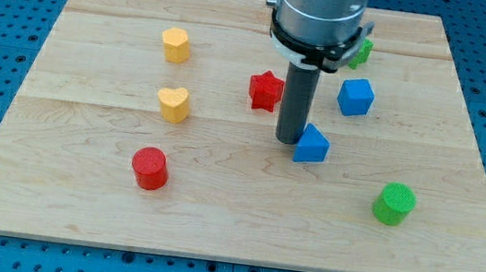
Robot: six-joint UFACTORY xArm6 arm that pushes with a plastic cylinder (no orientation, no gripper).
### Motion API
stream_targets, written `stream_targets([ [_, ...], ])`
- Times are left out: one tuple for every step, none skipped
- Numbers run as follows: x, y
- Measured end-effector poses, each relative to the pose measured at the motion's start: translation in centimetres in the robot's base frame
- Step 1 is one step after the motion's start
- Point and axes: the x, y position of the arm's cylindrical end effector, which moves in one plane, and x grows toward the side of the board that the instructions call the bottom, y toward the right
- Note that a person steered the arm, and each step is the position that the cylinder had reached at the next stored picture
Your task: Move the blue triangle slightly right
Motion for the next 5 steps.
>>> stream_targets([
  [0.0, -0.1],
  [1.0, -1.0],
  [1.4, 0.2],
  [1.8, 0.6],
  [1.8, 0.6],
])
